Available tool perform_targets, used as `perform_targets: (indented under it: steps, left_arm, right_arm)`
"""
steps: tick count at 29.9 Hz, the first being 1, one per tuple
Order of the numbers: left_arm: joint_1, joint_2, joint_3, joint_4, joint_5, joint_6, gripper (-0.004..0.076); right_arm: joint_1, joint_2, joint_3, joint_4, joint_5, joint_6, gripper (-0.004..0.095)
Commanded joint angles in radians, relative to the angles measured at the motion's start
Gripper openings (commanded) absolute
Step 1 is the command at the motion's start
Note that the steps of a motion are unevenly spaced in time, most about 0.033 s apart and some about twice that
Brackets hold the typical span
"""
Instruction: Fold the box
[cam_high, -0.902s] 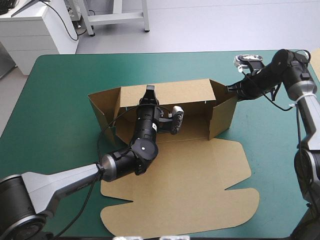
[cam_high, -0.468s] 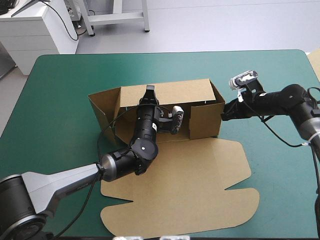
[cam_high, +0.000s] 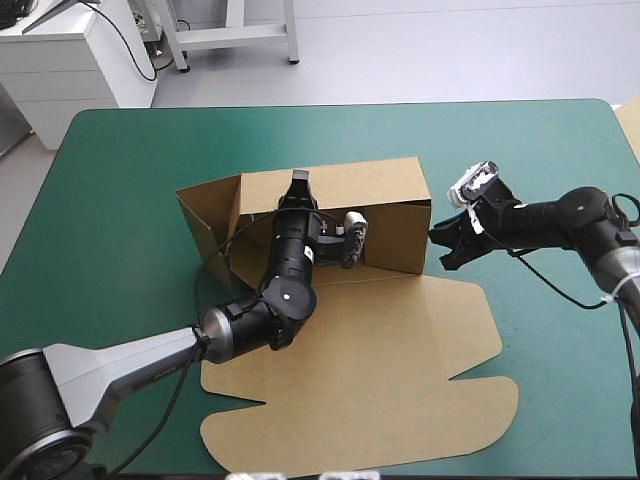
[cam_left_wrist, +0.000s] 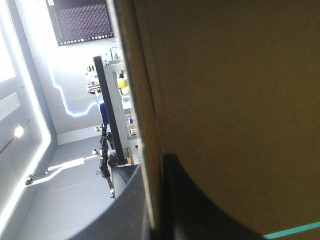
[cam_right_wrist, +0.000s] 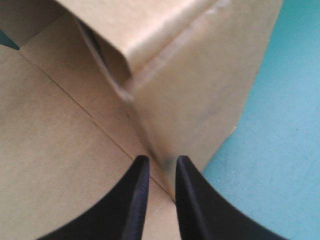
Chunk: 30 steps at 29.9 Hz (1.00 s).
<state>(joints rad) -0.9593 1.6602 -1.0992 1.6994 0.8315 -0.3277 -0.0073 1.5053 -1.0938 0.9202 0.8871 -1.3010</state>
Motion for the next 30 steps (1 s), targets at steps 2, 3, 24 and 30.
perform_targets:
  steps: [2,3,24,30]
  left_arm:
    - [0.001,-0.040,-0.028,0.088,0.035,0.009,-0.0008]
    - [0.001,-0.040,-0.028,0.088,0.035,0.009,-0.0008]
    - [0.001,-0.040,-0.028,0.083,0.035,0.007,-0.0008]
    - [0.001,-0.040,-0.028,0.085,0.035,0.007,-0.0008]
  right_arm:
    - [-0.007,-0.041,-0.023,0.078,0.047,-0.027,0.0449]
    - [-0.007,-0.039,-0.023,0.078,0.047,-0.027,0.0523]
    - [0.261,-0.044,0.051,-0.066,-0.523,0.377,0.0672]
    - [0.354,-0.044,0.082,-0.042,-0.711,0.377,0.0495]
